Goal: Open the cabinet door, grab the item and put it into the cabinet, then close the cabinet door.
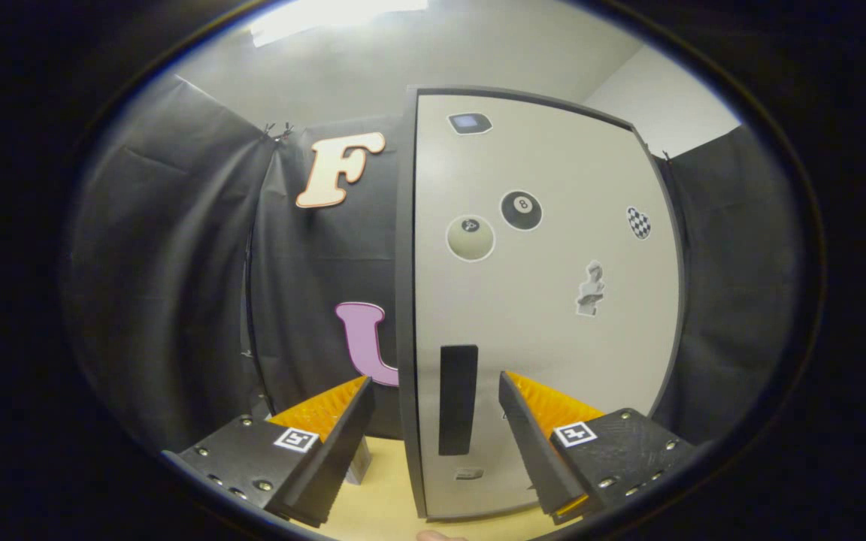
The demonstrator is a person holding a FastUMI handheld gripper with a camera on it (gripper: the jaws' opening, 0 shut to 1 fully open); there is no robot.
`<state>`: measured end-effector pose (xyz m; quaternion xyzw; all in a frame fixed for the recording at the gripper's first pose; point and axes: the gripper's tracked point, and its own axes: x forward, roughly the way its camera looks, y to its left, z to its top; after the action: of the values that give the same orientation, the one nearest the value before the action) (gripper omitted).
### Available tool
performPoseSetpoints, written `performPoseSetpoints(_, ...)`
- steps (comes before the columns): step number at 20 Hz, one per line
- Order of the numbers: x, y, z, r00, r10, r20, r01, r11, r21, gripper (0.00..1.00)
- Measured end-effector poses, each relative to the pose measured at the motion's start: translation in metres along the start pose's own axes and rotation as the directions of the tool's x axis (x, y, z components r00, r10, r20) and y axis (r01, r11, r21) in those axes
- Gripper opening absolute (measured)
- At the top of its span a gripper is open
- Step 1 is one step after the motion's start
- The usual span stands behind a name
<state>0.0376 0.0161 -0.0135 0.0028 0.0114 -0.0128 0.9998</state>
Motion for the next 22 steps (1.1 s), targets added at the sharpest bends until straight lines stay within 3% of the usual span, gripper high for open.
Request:
performPoseSetpoints(5,0.020,-0.006,-0.011,0.999,-0.022,-0.023,0.022,1.000,-0.004,0.92)
performPoseSetpoints(10,0.045,-0.012,-0.030,0.995,-0.061,-0.077,0.059,0.998,-0.023,0.74)
performPoseSetpoints(13,0.052,-0.014,-0.041,0.992,-0.078,-0.098,0.074,0.996,-0.041,0.41)
performPoseSetpoints(20,0.057,-0.020,-0.053,0.988,-0.091,-0.123,0.082,0.994,-0.074,0.42)
performPoseSetpoints(22,0.082,-0.021,-0.057,0.988,-0.072,-0.134,0.072,0.997,-0.009,0.30)
